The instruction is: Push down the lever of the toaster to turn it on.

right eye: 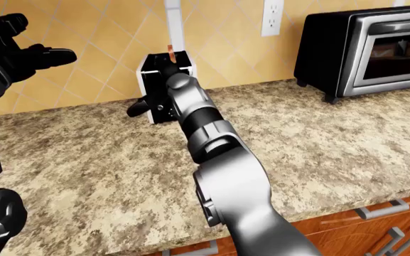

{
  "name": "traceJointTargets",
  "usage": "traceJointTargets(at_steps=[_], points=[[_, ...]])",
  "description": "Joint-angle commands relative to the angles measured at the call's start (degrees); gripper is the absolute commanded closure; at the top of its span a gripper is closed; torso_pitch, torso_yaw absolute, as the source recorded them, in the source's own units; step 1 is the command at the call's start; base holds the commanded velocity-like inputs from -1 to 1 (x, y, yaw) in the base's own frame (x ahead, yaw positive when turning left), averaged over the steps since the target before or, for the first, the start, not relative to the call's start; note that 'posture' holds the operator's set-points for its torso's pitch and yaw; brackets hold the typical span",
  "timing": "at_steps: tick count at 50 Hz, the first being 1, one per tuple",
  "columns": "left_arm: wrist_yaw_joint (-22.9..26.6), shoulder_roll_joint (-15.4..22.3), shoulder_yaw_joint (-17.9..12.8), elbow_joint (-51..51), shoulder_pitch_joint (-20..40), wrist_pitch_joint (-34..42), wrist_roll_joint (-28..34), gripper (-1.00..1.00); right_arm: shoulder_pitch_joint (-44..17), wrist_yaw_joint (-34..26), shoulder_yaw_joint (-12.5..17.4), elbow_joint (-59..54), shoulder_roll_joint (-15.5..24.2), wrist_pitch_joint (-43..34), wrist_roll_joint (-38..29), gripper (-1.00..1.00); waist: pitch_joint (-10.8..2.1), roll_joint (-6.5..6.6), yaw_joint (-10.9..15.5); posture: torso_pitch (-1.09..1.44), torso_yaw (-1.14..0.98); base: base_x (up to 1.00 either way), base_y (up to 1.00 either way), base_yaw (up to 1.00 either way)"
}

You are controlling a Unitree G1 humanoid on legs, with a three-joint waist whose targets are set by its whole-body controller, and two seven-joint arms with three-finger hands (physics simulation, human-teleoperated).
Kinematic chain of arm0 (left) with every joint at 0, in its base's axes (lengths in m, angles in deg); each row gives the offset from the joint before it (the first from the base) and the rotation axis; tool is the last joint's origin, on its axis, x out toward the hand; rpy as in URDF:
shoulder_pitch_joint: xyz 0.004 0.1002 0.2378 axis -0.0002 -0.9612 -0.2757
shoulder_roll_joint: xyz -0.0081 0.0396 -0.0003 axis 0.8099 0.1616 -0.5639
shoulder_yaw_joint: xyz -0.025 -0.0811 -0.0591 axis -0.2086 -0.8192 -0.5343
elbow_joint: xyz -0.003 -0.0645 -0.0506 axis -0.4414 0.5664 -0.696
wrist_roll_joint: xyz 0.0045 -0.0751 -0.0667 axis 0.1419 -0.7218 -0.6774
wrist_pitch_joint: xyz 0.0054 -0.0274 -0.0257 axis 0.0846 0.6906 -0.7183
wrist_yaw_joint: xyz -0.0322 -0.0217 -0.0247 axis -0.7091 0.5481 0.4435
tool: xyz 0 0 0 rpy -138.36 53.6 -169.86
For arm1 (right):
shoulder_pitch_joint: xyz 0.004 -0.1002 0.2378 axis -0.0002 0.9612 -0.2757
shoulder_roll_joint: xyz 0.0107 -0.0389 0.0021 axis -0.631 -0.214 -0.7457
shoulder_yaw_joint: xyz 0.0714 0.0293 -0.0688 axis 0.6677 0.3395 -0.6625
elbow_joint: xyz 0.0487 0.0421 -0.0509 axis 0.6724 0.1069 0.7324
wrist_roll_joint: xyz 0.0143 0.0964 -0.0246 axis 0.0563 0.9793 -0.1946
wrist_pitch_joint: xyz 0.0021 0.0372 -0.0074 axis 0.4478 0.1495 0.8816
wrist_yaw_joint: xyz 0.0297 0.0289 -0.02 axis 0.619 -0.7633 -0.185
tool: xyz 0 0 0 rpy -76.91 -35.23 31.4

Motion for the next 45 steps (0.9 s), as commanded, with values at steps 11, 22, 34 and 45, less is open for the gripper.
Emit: traceJointTargets(at_steps=[11,22,34,45], points=[[0.01,0.99,-0.67,-1.88,1.78,-1.75,-0.25,-1.0,0.05,0.4,0.36,1.42,0.72,2.22,-0.74,-1.0,-1.03,0.41,0.09,-0.3,0.0,0.0,0.0,0.0],[-0.17,0.91,-0.63,-2.26,1.35,-1.76,-0.46,-1.0,3.08,0.52,0.62,1.41,1.1,3.69,-0.75,-1.0,-1.19,0.28,0.3,-0.3,0.0,0.0,0.0,0.0],[-0.16,0.8,-0.7,-2.8,0.95,-1.67,-0.52,-1.0,5.9,0.66,0.62,1.13,0.75,5.36,-0.45,-1.0,-1.34,0.14,0.64,-0.3,0.0,0.0,0.0,0.0],[-0.37,1.11,-1.13,-3.93,0.5,-1.12,-1.18,-1.0,7.87,0.65,1.18,0.43,0.81,7.01,-0.24,-1.0,-1.47,0.1,0.77,-0.3,0.0,0.0,0.0,0.0]])
